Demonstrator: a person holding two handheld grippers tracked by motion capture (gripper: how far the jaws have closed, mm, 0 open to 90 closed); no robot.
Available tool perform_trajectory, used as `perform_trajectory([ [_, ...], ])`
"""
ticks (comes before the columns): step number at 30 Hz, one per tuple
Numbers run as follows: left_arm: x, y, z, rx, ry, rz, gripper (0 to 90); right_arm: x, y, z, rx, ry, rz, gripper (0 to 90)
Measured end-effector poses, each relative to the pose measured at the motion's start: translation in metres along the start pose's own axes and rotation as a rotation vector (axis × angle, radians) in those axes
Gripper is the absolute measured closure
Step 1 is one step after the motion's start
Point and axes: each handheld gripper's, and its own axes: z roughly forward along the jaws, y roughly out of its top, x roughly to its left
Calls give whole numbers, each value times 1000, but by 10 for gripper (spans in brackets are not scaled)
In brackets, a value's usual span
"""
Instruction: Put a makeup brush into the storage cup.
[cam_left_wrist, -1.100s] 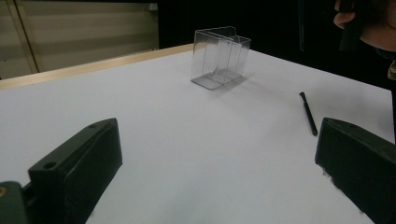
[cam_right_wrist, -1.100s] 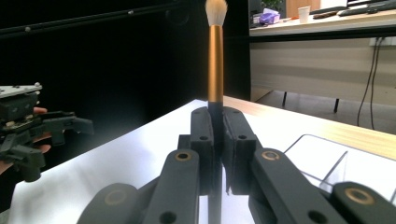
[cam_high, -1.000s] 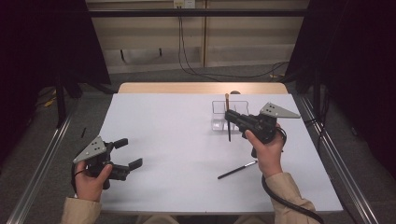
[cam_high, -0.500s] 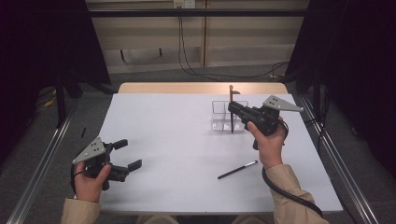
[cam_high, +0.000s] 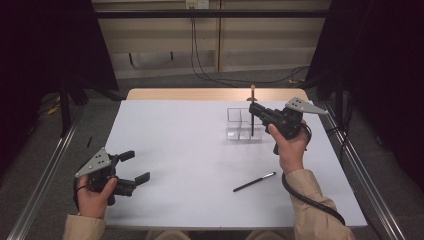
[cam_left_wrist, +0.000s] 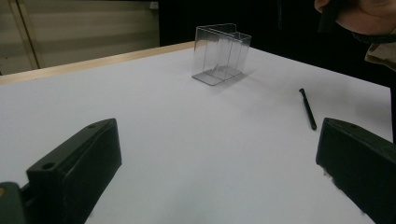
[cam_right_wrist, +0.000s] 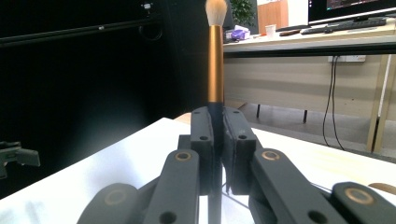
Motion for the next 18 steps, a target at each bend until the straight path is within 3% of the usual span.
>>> perform_trajectory([
  [18,0,0,1,-6,-4,3,2,-15,10,11,-3,-52,-33,843],
])
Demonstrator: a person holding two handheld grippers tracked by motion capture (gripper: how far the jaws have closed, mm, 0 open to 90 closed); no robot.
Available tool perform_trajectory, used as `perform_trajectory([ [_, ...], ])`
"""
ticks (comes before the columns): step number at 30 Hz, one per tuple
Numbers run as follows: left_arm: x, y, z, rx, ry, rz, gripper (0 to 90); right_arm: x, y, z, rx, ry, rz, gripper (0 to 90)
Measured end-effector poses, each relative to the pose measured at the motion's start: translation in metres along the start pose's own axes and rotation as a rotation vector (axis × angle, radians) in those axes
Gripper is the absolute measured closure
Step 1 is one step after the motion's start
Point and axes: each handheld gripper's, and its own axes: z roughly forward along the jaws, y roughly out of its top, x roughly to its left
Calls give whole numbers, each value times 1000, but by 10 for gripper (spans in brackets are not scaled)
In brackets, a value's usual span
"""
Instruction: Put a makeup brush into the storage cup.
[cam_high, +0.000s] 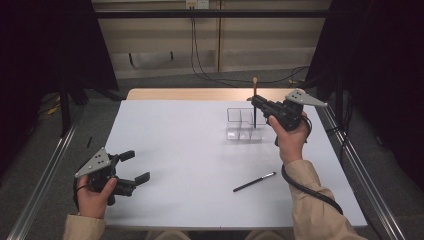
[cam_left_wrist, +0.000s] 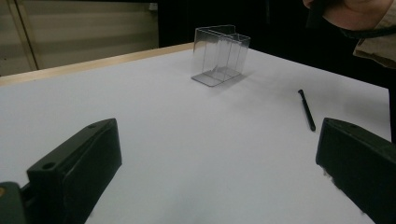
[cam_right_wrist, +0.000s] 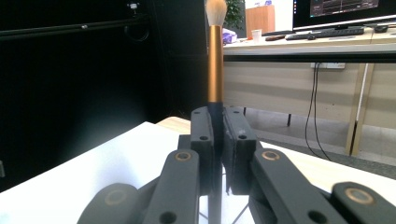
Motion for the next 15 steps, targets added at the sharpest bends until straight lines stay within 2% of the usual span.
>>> perform_trajectory([
  [7,1,0,-1,1,2,3,2,-3,3,4,-4,-13,-16,843],
  [15,1,0,-1,1,3,2,2,-10,4,8,-13,-42,-11,843],
])
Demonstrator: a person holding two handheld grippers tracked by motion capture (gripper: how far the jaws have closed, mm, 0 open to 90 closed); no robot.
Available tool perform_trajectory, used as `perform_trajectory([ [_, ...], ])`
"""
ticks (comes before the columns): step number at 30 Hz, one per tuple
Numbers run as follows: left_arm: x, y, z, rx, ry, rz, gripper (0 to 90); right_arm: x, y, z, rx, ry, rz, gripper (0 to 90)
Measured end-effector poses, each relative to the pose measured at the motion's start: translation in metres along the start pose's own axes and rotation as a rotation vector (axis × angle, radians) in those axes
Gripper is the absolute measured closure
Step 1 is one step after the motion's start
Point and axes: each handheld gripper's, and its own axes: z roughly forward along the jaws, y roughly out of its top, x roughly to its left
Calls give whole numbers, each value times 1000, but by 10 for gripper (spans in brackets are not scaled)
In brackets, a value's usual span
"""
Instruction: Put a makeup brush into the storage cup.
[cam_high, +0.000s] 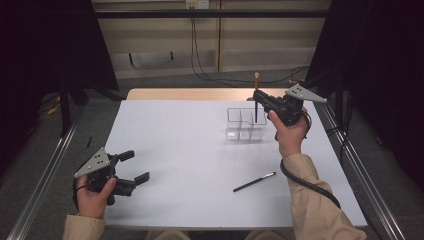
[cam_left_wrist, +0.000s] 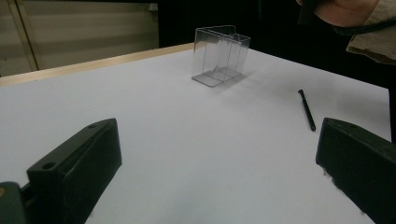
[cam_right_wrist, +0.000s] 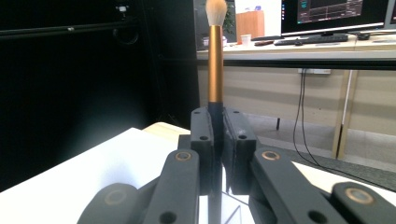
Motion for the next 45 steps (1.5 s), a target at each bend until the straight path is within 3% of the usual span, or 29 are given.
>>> perform_trajectory([
  [25,0,0,-1,-2,1,-2,2,-17,-3,13,17,-53,-31,843],
  [45,0,0,-1,-8,-9,2,0,-28,-10,20,23,-69,-29,843],
])
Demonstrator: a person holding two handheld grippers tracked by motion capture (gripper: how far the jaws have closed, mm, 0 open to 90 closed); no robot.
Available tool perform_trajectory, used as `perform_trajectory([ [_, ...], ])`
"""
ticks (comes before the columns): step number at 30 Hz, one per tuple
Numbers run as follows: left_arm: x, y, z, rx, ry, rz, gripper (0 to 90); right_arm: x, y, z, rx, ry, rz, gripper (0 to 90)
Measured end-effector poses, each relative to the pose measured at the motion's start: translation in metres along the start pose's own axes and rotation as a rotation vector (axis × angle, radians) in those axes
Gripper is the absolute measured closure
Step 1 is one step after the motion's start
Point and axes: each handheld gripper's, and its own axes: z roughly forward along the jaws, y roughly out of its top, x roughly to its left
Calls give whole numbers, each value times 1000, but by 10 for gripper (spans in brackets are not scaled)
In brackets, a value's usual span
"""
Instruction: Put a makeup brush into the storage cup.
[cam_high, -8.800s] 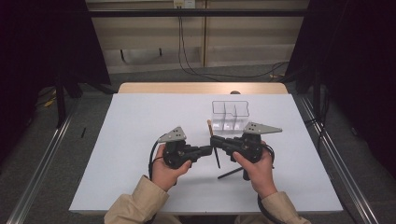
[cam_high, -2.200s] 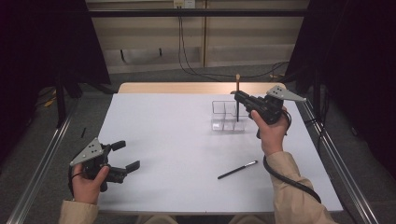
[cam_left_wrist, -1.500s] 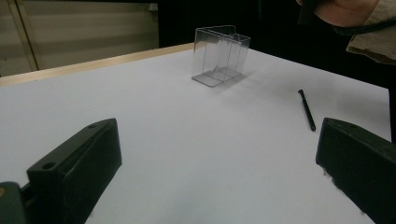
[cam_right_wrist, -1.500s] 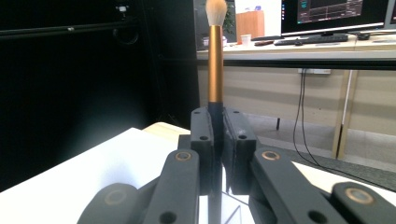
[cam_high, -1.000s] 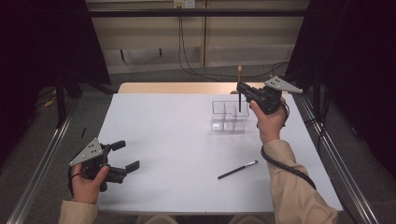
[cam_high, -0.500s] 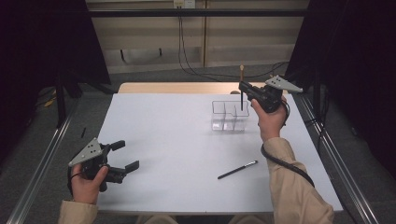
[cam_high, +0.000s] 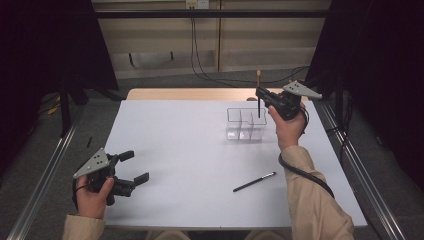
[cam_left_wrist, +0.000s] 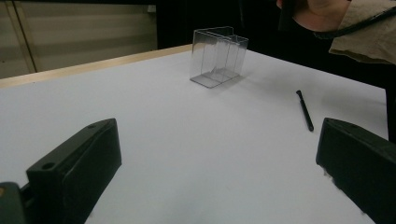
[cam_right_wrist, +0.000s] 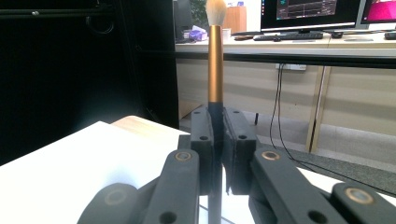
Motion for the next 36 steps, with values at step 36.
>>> perform_trajectory([
  [36,-1,-1,1,5,-9,7,0,-10,-22,1,22,-20,3,841],
])
